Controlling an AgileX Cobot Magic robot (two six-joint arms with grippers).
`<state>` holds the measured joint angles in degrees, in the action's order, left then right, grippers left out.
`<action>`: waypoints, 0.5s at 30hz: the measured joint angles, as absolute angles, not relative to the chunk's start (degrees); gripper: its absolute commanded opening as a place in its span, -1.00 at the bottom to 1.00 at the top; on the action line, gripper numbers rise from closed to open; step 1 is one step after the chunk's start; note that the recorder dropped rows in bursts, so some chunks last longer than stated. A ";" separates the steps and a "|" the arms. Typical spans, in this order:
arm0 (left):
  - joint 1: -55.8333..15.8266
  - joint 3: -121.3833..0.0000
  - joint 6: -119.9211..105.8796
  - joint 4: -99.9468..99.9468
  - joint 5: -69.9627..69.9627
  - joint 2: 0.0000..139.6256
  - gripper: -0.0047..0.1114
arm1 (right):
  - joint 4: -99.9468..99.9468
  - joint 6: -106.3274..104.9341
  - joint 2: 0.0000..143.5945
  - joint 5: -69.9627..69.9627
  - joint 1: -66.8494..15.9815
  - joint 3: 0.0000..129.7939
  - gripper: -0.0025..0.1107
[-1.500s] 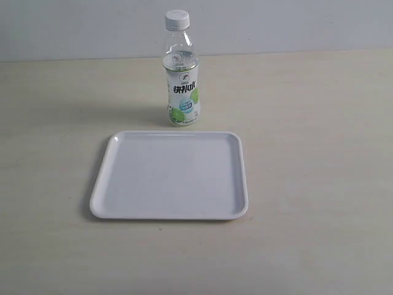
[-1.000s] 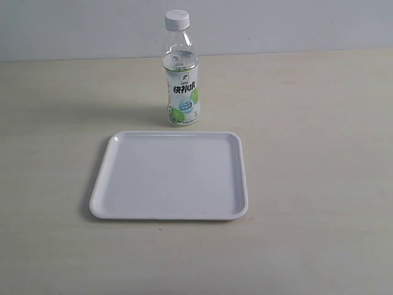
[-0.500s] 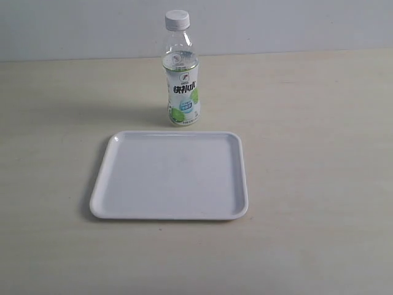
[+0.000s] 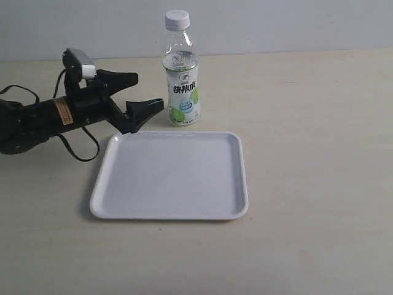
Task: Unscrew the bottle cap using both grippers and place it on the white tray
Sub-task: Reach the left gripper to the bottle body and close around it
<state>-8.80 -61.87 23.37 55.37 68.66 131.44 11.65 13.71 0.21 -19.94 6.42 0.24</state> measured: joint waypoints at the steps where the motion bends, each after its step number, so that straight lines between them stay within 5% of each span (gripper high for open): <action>1: -9.82 -63.08 23.12 55.37 68.00 132.05 0.89 | 11.65 13.71 0.21 -19.94 6.42 0.24 -0.96; 15: -17.63 -70.19 22.96 47.65 54.81 133.95 0.89 | 11.65 13.71 0.21 -19.94 6.42 0.24 -0.96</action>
<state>-17.63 -70.19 22.96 47.65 54.81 133.95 11.65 13.71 0.21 -19.94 6.42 0.24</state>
